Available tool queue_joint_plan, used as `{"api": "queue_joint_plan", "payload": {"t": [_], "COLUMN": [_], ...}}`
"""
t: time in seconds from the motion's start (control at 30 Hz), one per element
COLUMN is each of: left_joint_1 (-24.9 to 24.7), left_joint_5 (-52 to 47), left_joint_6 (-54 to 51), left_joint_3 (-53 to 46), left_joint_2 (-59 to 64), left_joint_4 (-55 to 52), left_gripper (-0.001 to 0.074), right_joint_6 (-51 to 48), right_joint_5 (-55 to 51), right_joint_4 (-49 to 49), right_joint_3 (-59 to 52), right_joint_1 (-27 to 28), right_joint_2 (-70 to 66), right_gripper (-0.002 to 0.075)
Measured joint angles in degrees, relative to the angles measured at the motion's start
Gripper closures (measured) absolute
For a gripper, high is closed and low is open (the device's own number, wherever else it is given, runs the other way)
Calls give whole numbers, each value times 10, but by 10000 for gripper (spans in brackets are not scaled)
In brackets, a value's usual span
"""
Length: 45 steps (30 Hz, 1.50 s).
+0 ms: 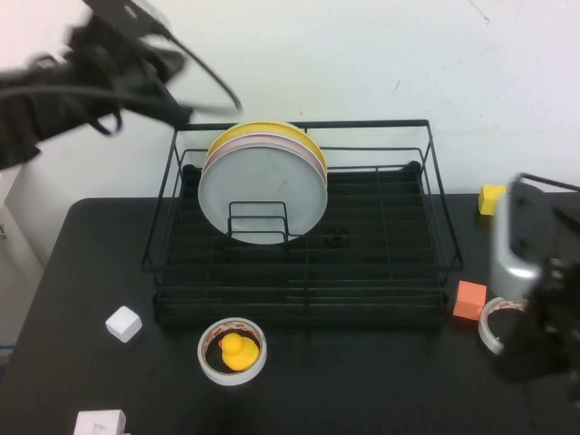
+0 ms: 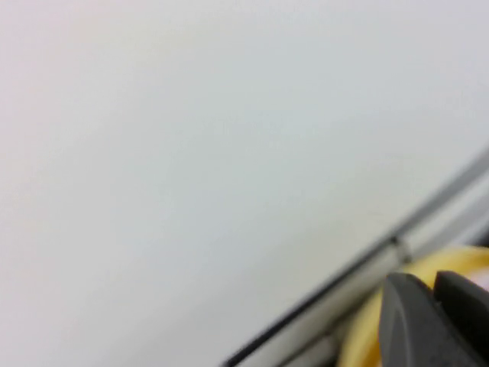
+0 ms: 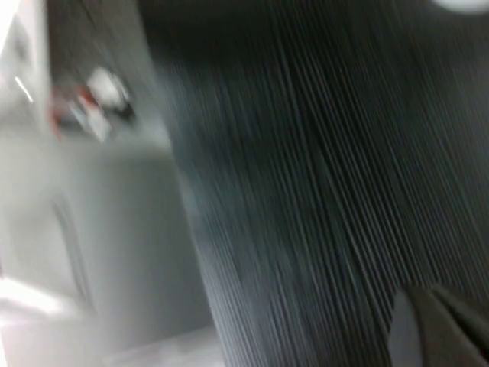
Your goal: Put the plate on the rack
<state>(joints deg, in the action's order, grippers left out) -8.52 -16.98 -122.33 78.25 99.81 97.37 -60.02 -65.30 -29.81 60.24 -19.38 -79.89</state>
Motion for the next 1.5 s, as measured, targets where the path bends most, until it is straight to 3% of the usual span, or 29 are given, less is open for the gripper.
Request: {"api": "queue_joint_plan", "payload": {"t": [0.23, 0.4, 0.6, 0.77, 0.93, 1.23, 1.5], "left_joint_1": [0, 0, 0, 0, 0, 0, 0], "left_joint_5": [146, 165, 155, 158, 186, 200, 170], "left_joint_6": [113, 106, 79, 72, 104, 184, 282], "left_joint_3": [-43, -139, -224, -234, -271, -456, -620], "left_joint_2": [-113, -221, -337, -417, -512, -721, -892], "left_joint_4": [12, 16, 17, 17, 18, 20, 20], "left_gripper": [732, 735, 735, 735, 735, 735, 735], "right_joint_6": [164, 210, 225, 229, 218, 197, 244], "right_joint_5": [-9, 31, 79, 125, 161, 173, 178], "right_joint_4": [307, 394, 400, 398, 328, 239, 212], "right_joint_3": [0, -12, -59, -139, -232, -346, -350], "right_joint_1": [1, 6, 6, 6, 6, 6, 6], "right_joint_2": [87, 173, 273, 364, 478, 655, 683], "right_gripper": [728, 728, 728, 728, 728, 728, 728]}}
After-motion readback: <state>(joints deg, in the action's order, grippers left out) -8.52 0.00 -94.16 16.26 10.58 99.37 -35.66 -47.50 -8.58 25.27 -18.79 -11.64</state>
